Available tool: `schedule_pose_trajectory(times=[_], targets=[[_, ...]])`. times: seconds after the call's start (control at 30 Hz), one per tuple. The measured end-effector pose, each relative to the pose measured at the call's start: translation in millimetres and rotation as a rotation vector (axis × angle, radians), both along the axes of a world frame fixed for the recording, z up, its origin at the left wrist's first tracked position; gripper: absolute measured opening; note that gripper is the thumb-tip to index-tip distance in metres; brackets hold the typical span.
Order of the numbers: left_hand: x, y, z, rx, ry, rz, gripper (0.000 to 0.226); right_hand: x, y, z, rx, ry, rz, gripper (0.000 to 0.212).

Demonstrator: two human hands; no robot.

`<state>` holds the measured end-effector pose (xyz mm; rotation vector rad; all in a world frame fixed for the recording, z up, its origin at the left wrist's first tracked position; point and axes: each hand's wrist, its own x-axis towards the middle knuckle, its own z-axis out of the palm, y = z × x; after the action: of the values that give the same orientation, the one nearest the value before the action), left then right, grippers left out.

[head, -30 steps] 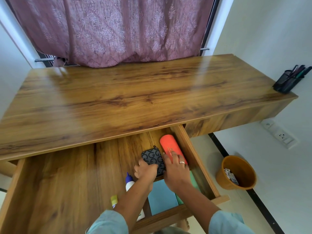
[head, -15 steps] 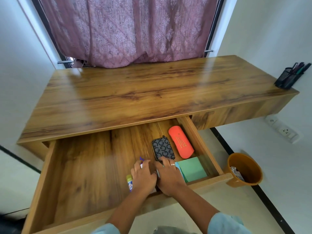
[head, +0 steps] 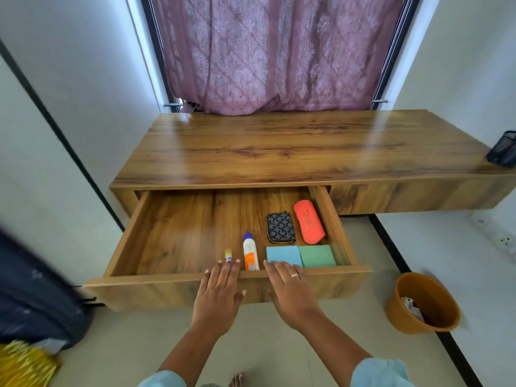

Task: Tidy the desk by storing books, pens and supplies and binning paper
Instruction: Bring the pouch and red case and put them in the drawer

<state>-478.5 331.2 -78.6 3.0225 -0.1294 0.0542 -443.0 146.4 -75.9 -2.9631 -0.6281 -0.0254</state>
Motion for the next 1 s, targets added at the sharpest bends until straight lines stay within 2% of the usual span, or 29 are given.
schedule_pose_trajectory(times=[0.07, 0.13, 0.17, 0.27, 0.43, 0.67, 0.8, 1.0], targets=[[-15.4, -3.7, -1.8, 0.021, 0.032, 0.003, 0.072, -14.5, -6.6, -1.6, -0.002, 0.014, -0.033, 0.079], [-27.1, -8.5, -0.2, 0.030, 0.085, 0.053, 0.092, -29.2, -10.9, 2.6, 0.003, 0.056, -0.049, 0.089], [-31.1, -9.4, -1.4, 0.048, 0.091, 0.087, 0.096, -34.5, -11.0, 3.3, 0.000, 0.079, -0.039, 0.086], [-36.8, -11.9, 5.8, 0.060, 0.114, 0.128, 0.089, -42.8, -14.9, 8.3, -0.076, 0.146, -0.069, 0.080], [-30.7, -15.7, 20.1, 0.039, 0.119, 0.130, 0.067, -40.4, -17.3, 21.0, -0.170, 0.196, -0.079, 0.086], [-28.0, -17.2, 27.0, -0.060, 0.183, 0.110, 0.064, -30.8, -6.6, 42.6, -0.268, 0.223, -0.055, 0.078], [-26.8, -18.3, 24.9, -0.006, 0.188, 0.095, 0.067, -23.8, -4.3, 45.8, -0.238, 0.248, -0.054, 0.071], [-12.8, -11.5, 28.5, -0.042, 0.210, 0.058, 0.069, -16.5, -0.5, 46.0, -0.249, 0.238, -0.093, 0.067]])
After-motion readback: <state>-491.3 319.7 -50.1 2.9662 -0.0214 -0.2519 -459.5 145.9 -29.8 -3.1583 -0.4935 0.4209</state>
